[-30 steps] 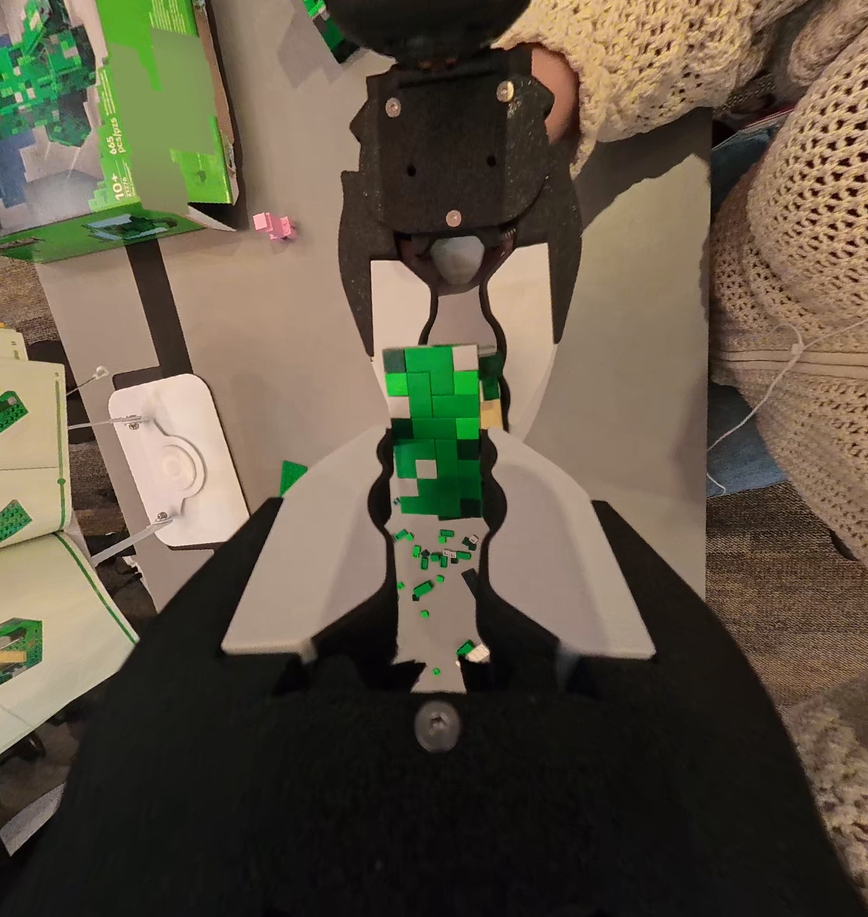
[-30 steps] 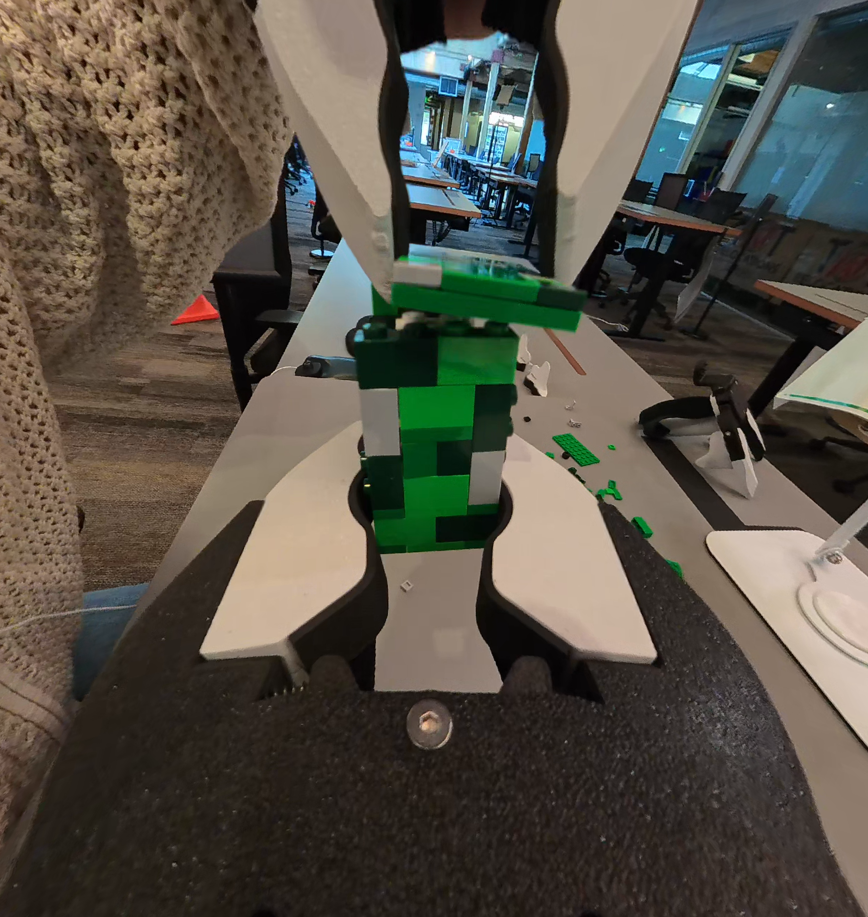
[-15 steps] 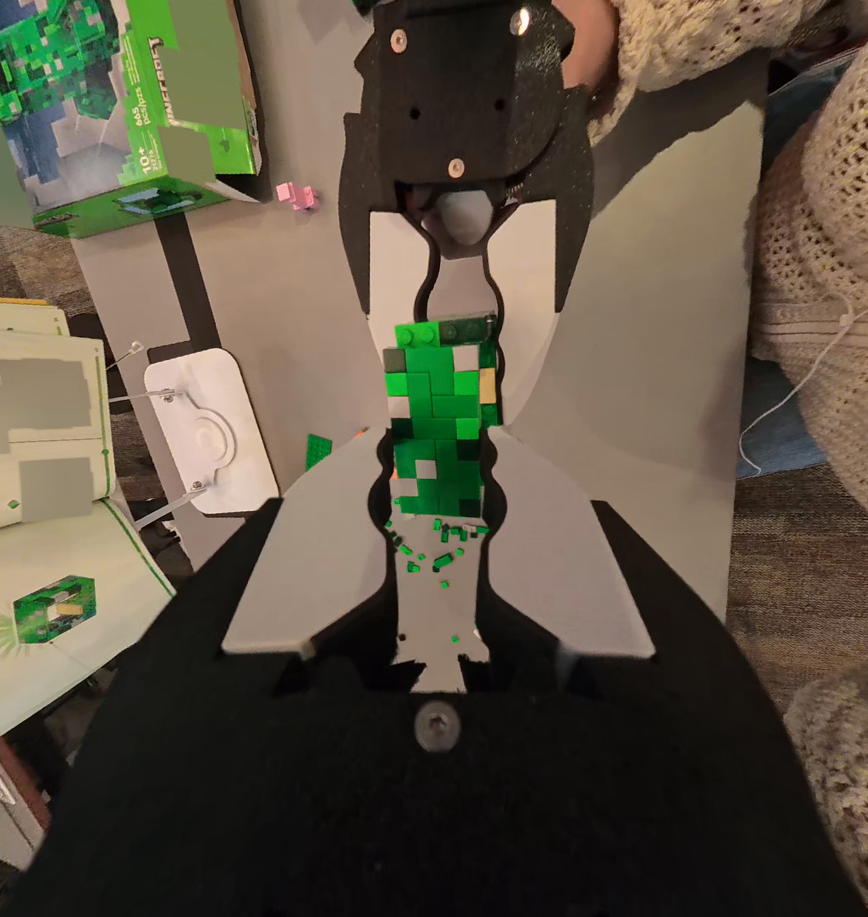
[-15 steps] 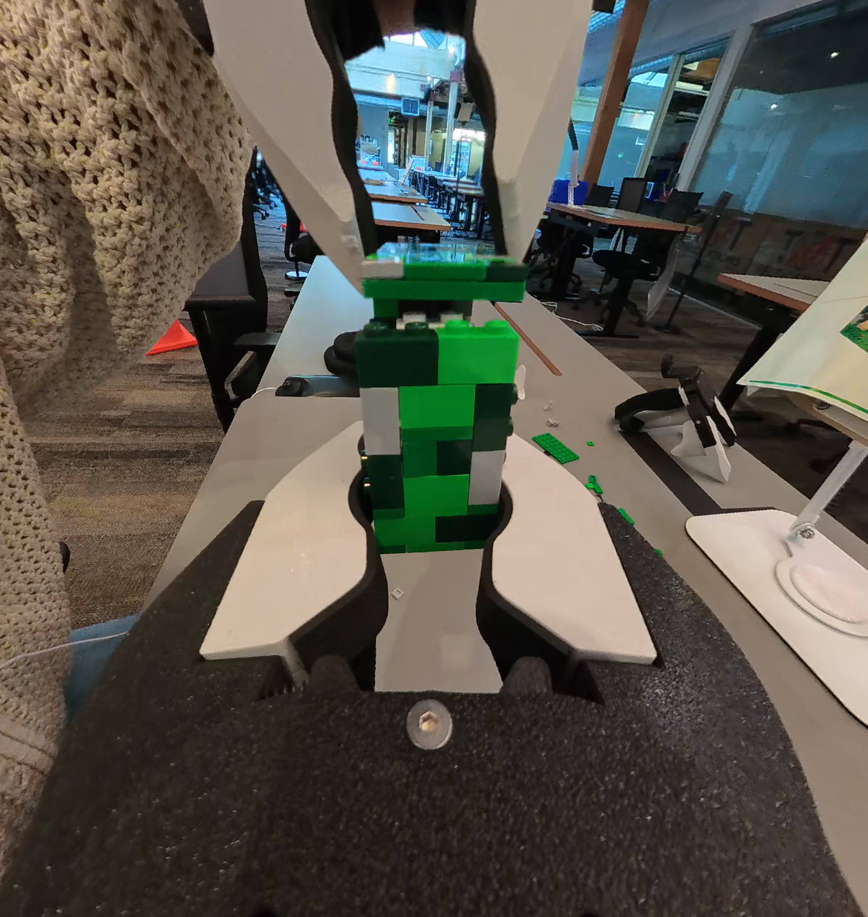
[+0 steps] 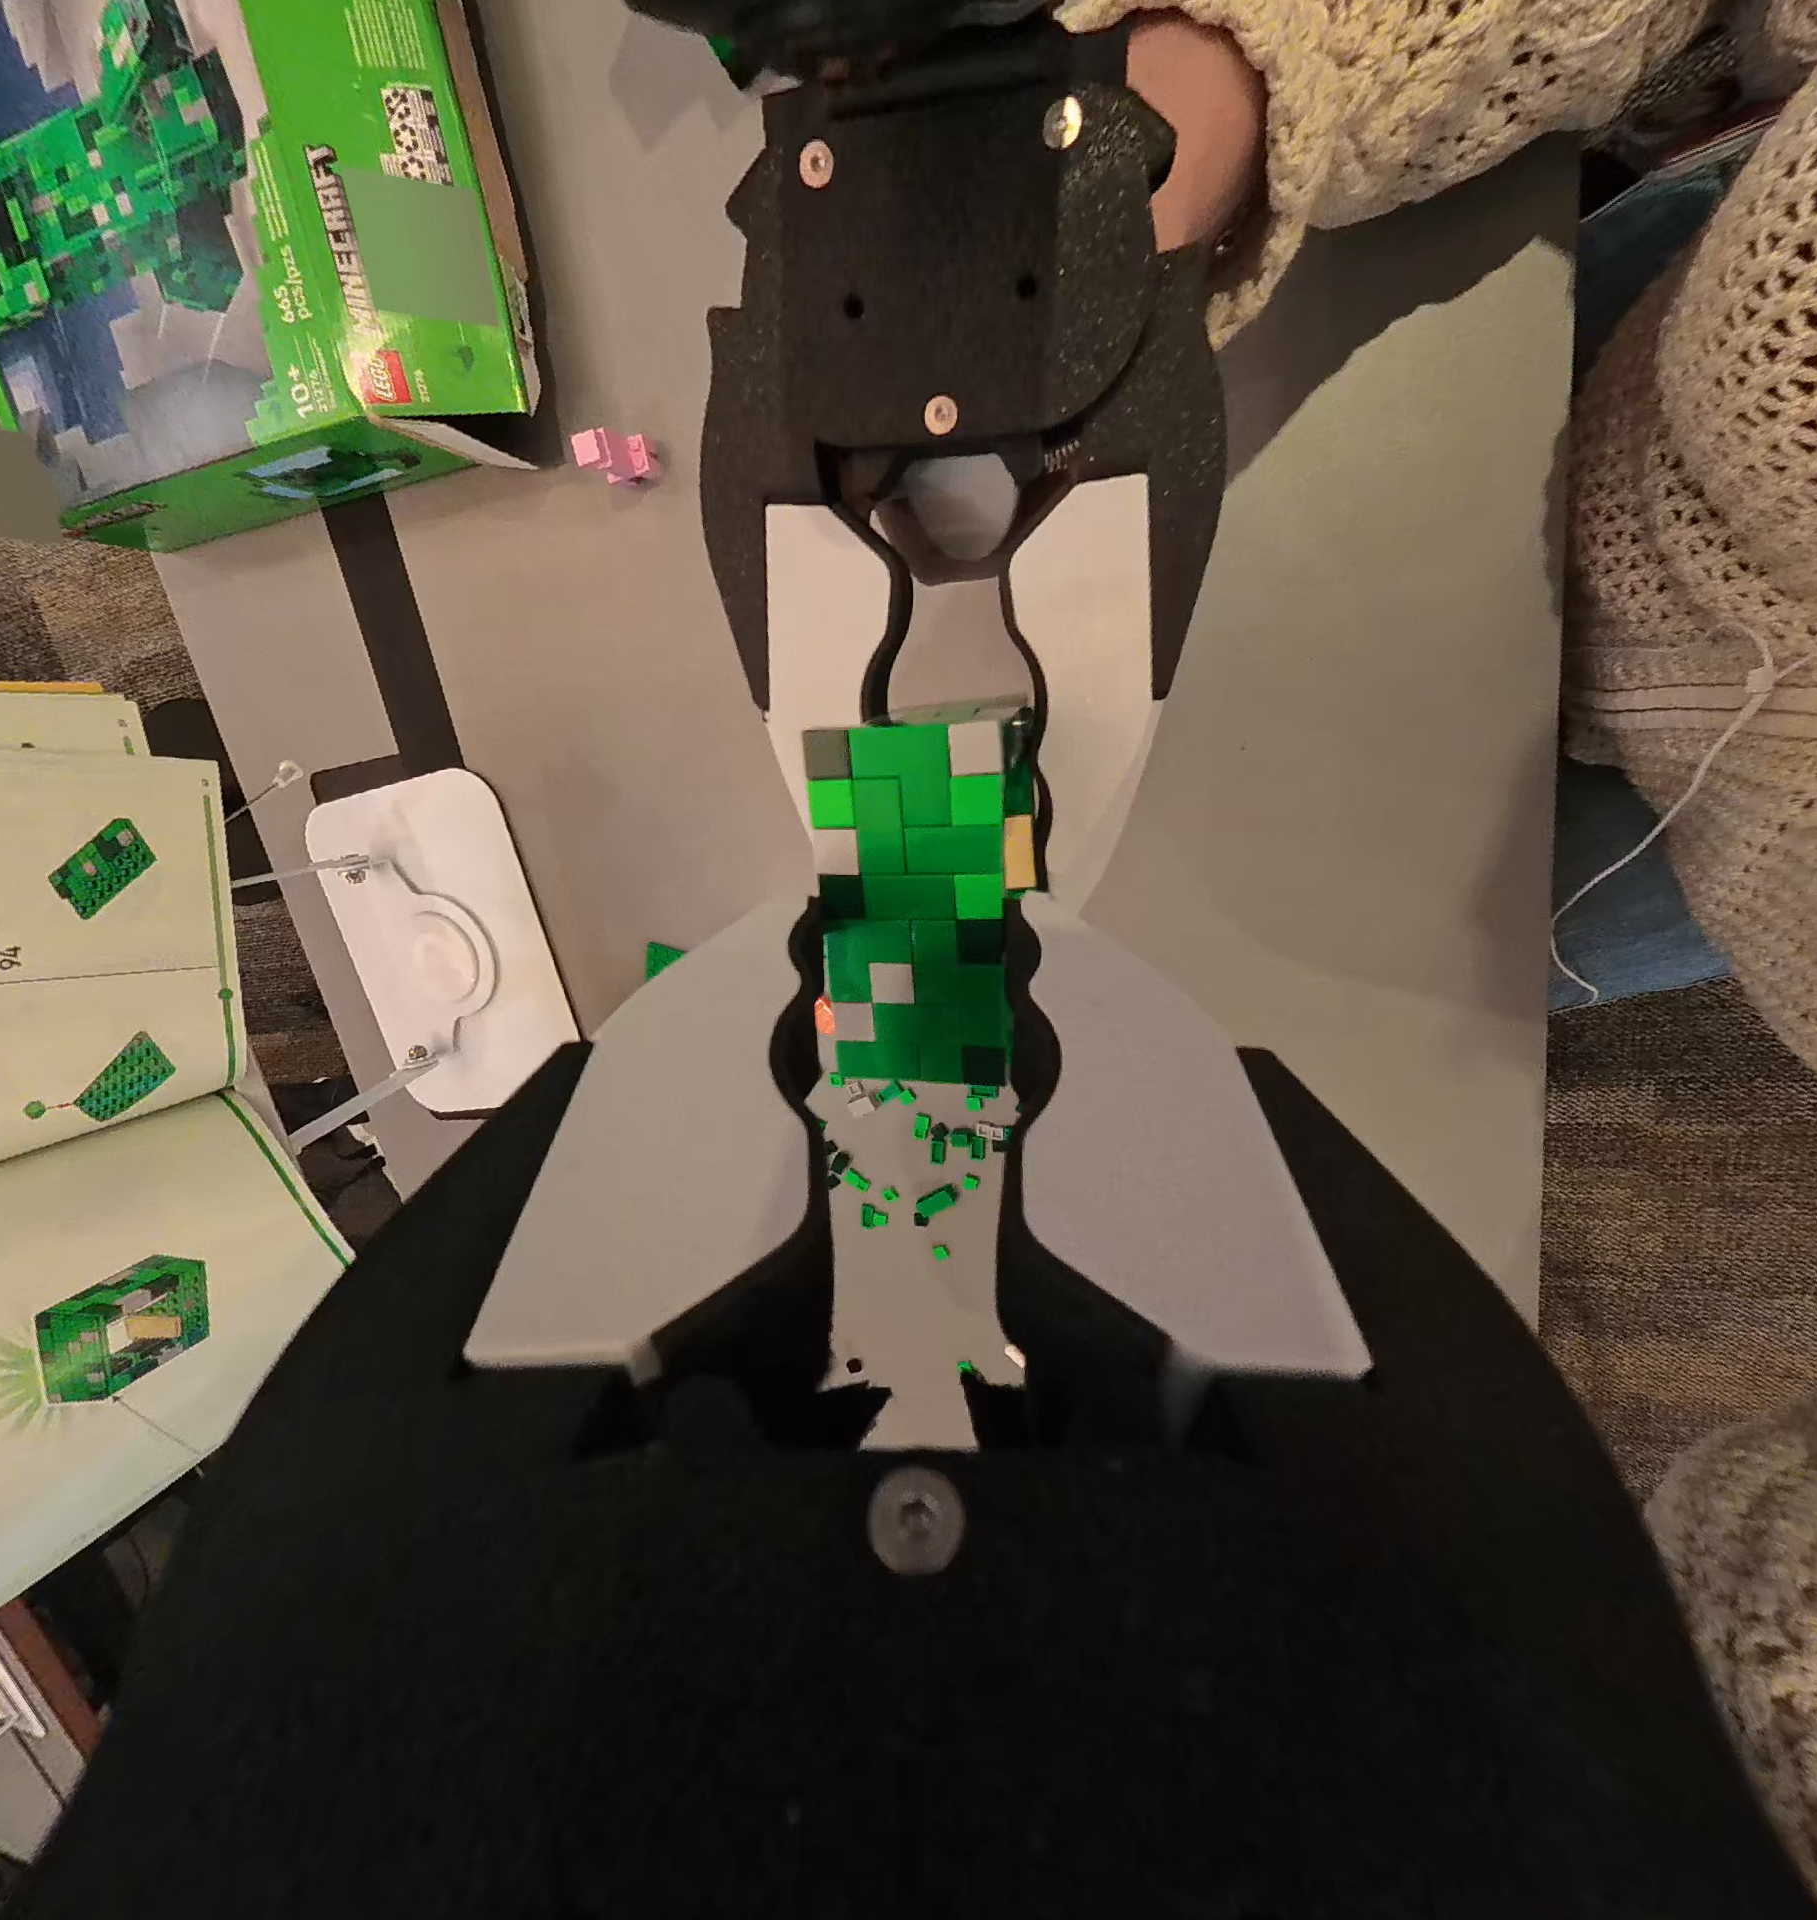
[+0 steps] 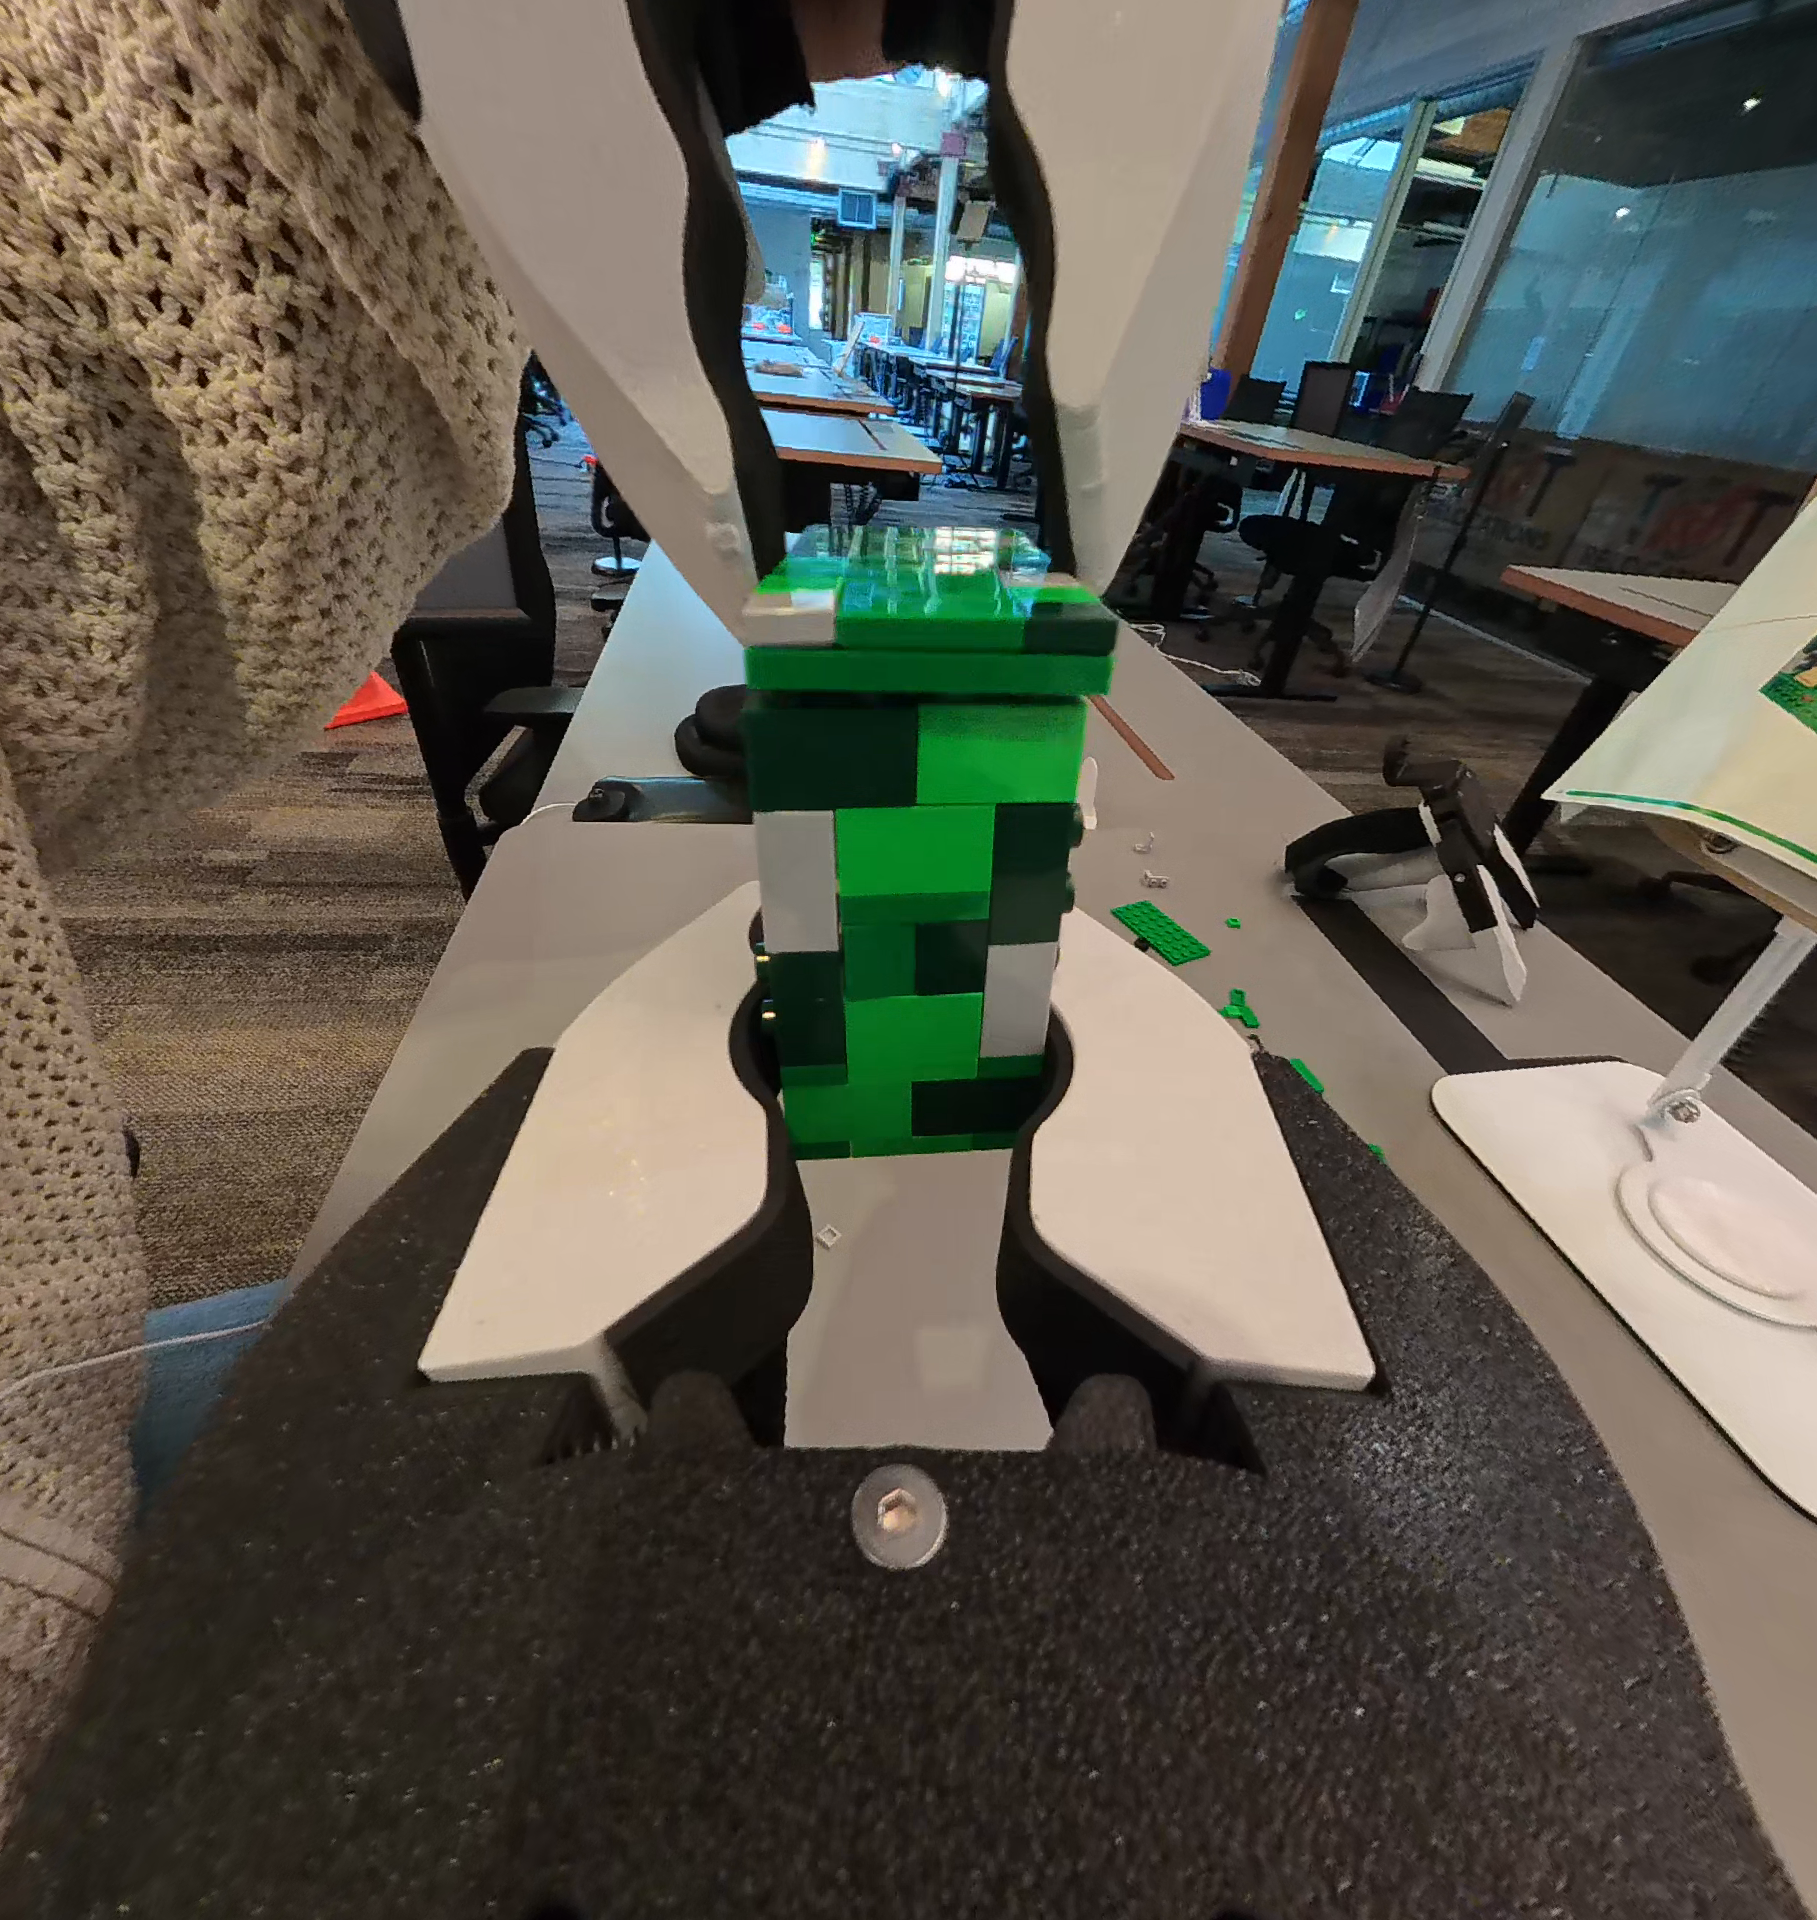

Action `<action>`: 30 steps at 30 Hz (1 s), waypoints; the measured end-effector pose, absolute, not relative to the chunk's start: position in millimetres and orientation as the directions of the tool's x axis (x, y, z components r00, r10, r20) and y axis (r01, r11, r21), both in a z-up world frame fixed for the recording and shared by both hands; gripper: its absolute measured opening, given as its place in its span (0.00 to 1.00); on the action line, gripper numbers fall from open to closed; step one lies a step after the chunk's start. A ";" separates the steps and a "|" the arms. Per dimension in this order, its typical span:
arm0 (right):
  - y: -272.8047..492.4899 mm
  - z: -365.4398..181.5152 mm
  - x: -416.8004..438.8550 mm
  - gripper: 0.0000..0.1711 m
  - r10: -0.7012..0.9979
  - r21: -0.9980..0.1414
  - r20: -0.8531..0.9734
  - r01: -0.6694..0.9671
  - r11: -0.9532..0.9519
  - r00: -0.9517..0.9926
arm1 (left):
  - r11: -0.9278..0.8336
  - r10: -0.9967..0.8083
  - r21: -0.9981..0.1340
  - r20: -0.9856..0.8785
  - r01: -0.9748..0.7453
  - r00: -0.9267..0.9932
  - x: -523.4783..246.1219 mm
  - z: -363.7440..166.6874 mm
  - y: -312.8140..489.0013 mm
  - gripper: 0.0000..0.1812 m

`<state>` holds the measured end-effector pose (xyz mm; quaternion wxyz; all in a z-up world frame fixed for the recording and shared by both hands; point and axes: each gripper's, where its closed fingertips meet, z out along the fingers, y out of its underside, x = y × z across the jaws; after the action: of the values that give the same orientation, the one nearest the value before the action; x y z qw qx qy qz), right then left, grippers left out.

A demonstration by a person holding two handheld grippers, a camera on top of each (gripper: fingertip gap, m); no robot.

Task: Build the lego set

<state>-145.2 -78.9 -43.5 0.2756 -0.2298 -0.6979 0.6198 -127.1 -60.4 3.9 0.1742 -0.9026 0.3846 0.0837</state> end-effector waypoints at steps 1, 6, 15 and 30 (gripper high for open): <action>-78.8 -43.8 -145.5 0.24 0.664 -0.991 0.102 -0.021 0.129 -0.741 | -0.644 -0.666 -0.247 -0.286 -0.724 0.689 -127.2 3.8 -60.7 0.18; -79.9 -44.7 -145.7 0.24 0.663 -0.991 0.100 -0.018 0.130 -0.742 | -0.653 -0.660 -0.238 -0.286 -0.719 0.694 -128.8 2.9 -61.2 0.18; -80.0 -46.1 -146.9 0.24 0.664 -0.991 0.099 -0.013 0.132 -0.741 | -0.657 -0.655 -0.233 -0.296 -0.717 0.696 -130.3 1.5 -61.3 0.18; -76.9 -42.5 -145.8 0.24 0.666 -0.992 0.096 -0.021 0.121 -0.739 | -0.656 -0.664 -0.223 -0.284 -0.721 0.692 -131.3 -2.7 -62.3 0.29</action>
<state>-145.8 -76.9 -42.5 0.2765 -0.2320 -0.6956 0.6212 -131.3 -62.3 -2.7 0.1607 -0.9055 0.3825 0.0891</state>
